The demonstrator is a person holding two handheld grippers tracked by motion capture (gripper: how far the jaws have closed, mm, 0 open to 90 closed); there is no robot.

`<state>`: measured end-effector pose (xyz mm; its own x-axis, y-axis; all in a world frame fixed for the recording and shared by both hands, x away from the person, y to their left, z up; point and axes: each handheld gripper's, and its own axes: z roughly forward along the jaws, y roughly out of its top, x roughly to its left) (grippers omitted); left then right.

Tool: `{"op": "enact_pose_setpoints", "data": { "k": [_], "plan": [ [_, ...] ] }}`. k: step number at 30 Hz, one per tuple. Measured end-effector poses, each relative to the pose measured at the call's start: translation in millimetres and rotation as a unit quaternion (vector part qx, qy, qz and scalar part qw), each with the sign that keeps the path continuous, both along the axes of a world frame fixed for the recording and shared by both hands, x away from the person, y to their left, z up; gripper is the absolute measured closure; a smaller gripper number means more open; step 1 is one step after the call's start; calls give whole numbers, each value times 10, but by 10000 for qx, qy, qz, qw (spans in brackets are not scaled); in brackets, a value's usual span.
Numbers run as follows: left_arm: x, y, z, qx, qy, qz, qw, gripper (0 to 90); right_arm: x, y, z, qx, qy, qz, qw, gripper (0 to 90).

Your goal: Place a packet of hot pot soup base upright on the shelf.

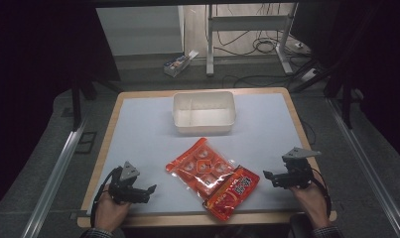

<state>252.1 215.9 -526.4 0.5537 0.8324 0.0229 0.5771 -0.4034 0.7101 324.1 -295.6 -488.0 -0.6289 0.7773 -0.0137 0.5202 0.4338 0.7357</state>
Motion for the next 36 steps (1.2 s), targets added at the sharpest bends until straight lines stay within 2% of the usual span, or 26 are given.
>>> {"op": "enact_pose_setpoints", "data": {
  "k": [3,10,16,21,24,27,32,33,34,36],
  "plan": [
    [15,-12,-31,4,-11,-55,10000,26,9,-12,-4,129,80,14,9999,58],
    [14,-19,-35,49,-191,-121,9997,24,7,7,-14,149,158,55,9997,56],
    [21,-26,-43,95,-207,-151,9996,26,12,27,-29,116,187,112,9997,56],
    [47,-46,-35,27,-28,-61,10000,39,19,30,-39,144,237,124,9995,57],
    [59,-80,-19,-3,63,-95,9999,42,18,37,-42,170,263,141,9994,56],
    [63,-120,3,7,65,-161,9998,44,19,45,-48,153,255,173,9994,57],
    [88,-192,67,25,-22,-252,9997,102,17,60,-52,133,249,205,9994,56],
    [97,-210,83,-21,-61,-268,9996,123,17,62,-53,132,249,206,9994,56],
    [118,-229,102,-96,-62,-308,9995,198,13,67,-53,141,258,202,9994,56],
    [136,-245,114,-156,-59,-330,9993,216,12,67,-50,129,257,210,9994,56]
  ]
}}
